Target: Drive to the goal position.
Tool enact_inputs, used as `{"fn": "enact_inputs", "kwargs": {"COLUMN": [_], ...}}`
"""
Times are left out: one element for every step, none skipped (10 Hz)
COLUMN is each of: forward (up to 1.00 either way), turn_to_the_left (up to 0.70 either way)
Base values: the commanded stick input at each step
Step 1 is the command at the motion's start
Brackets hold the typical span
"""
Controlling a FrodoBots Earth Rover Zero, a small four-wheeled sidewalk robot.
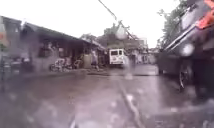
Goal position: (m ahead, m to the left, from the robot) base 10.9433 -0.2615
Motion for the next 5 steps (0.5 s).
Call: {"fn": "enact_inputs", "kwargs": {"forward": [1.00, 1.00, 1.00, 1.00, 1.00], "turn_to_the_left": [0.00, 0.00, 0.00, 0.00, 0.00]}}
